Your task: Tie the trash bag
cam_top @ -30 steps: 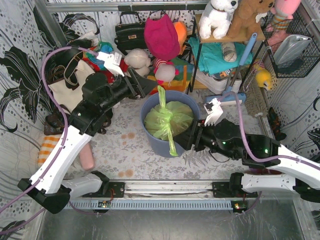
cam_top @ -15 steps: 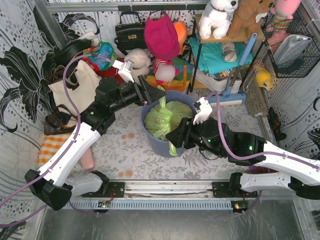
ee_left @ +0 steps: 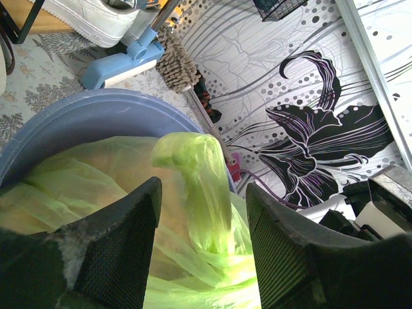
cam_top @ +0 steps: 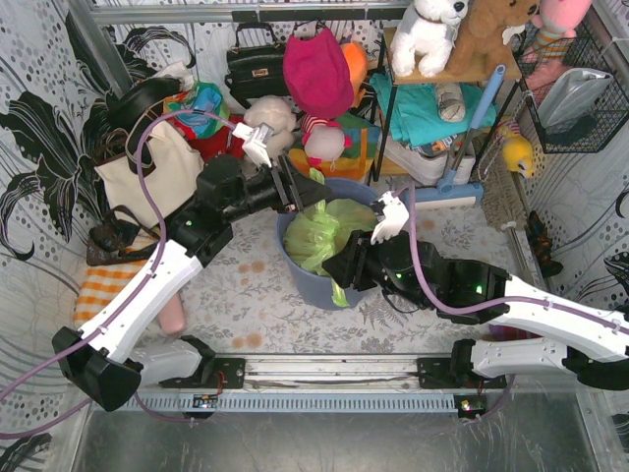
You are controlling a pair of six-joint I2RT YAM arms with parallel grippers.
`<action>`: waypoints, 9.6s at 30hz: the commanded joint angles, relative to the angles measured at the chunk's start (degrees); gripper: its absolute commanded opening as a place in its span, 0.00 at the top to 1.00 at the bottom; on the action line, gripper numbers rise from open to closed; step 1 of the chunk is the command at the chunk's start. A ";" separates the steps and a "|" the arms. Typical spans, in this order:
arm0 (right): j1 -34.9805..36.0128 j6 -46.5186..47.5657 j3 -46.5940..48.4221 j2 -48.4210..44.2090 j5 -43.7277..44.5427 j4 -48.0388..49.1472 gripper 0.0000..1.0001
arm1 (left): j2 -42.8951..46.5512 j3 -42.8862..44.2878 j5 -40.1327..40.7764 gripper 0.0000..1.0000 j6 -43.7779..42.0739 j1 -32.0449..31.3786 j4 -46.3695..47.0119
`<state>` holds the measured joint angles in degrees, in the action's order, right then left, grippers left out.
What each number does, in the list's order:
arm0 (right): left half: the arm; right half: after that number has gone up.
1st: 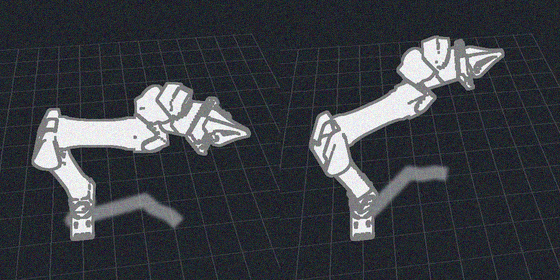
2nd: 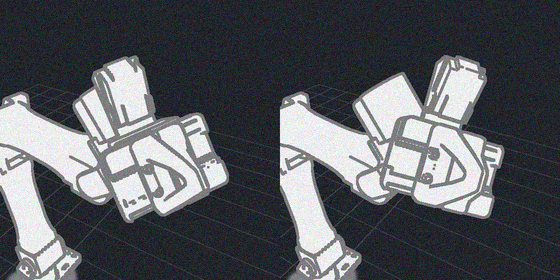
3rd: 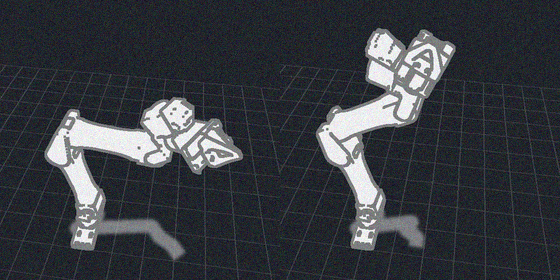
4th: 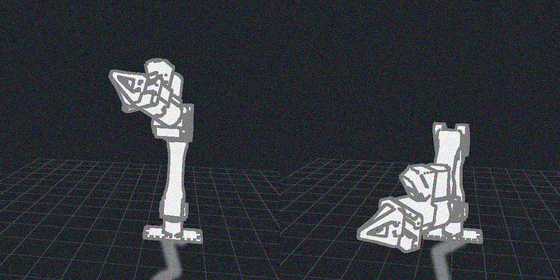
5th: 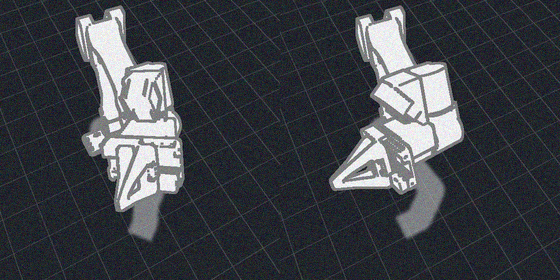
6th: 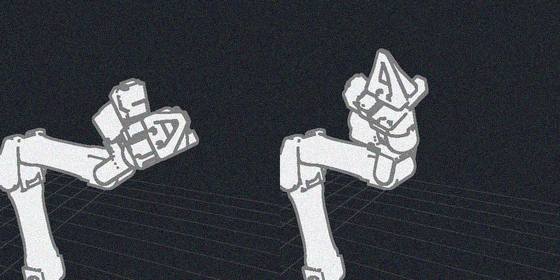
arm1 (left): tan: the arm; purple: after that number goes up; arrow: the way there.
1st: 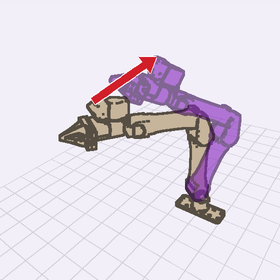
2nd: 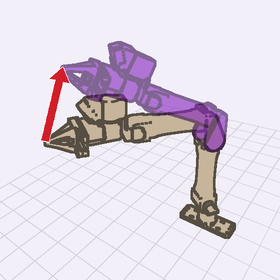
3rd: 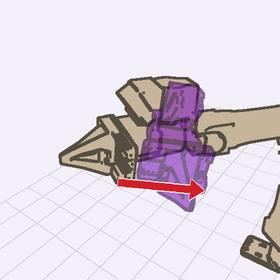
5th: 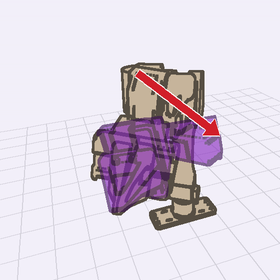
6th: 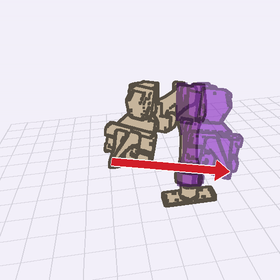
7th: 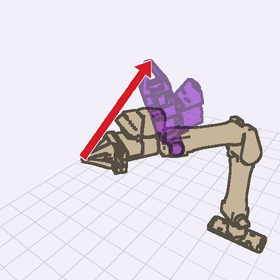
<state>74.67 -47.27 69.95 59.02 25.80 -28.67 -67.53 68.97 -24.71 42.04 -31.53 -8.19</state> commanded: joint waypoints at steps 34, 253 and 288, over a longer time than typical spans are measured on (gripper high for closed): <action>0.08 2.80 -3.85 -1.92 0.47 2.68 1.00 | -1.24 -0.94 -1.91 0.52 0.48 -0.20 4.42; -61.57 32.77 -21.82 -0.37 2.39 23.05 0.03 | 15.22 -28.33 68.75 0.02 -21.88 7.58 10.94; -68.02 52.88 -62.98 26.33 -10.21 109.21 0.03 | -17.94 -62.87 36.77 0.02 -42.21 23.06 92.81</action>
<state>7.66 5.65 9.10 84.49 19.05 73.65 -80.75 7.01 15.88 1.04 -9.80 69.49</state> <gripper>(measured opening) 0.969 0.976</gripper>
